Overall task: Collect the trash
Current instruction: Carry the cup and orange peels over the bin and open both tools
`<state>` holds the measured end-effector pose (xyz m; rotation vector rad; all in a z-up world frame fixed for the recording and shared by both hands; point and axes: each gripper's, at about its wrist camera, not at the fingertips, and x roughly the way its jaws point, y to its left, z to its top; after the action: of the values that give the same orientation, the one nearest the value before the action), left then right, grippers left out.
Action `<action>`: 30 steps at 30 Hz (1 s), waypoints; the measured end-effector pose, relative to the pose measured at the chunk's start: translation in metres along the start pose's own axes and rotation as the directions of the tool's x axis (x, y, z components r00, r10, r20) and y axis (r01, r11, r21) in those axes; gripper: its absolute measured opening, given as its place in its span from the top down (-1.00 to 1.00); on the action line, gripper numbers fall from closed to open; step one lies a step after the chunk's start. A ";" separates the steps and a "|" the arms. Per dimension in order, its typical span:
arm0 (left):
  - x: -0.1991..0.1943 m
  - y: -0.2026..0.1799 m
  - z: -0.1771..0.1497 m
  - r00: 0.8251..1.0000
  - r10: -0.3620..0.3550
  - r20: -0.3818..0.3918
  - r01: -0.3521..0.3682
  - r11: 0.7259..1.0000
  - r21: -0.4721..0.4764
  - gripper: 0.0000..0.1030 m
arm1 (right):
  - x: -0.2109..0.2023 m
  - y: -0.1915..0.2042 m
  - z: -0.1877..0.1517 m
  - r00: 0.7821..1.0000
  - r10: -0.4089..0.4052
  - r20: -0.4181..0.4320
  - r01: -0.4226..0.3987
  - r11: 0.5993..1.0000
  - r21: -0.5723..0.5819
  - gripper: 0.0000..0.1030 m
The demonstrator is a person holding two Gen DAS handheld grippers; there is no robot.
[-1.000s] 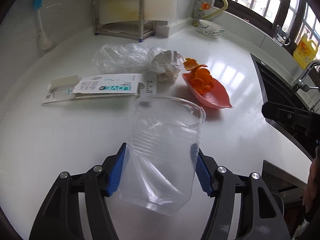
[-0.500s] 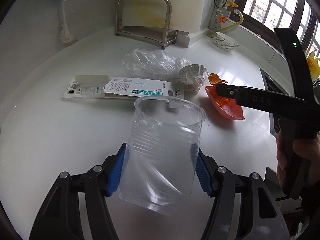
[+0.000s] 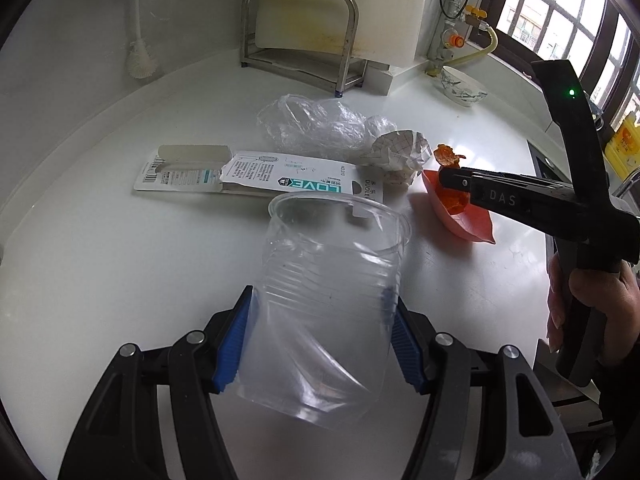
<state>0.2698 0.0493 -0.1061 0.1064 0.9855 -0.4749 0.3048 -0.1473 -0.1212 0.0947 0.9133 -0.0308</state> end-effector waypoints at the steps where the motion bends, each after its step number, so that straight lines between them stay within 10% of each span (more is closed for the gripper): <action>1: -0.001 -0.001 0.000 1.000 -0.001 0.002 0.001 1.000 0.001 -0.20 | -0.002 0.000 0.001 1.000 0.009 0.002 -0.009 1.000 0.004 0.60; 14: -0.028 -0.011 0.010 0.999 0.003 0.042 -0.004 1.000 0.014 -0.20 | -0.062 -0.013 0.002 0.994 0.076 0.084 -0.084 0.992 0.089 0.65; 30: -0.095 -0.046 -0.015 0.992 0.003 0.127 -0.002 1.000 -0.013 -0.20 | -0.188 -0.029 -0.074 0.988 0.057 0.145 -0.068 0.995 0.074 0.65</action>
<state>0.1948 0.0446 -0.0302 0.0648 0.8629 -0.4672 0.1299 -0.1717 -0.0192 0.1917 0.7652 -0.0149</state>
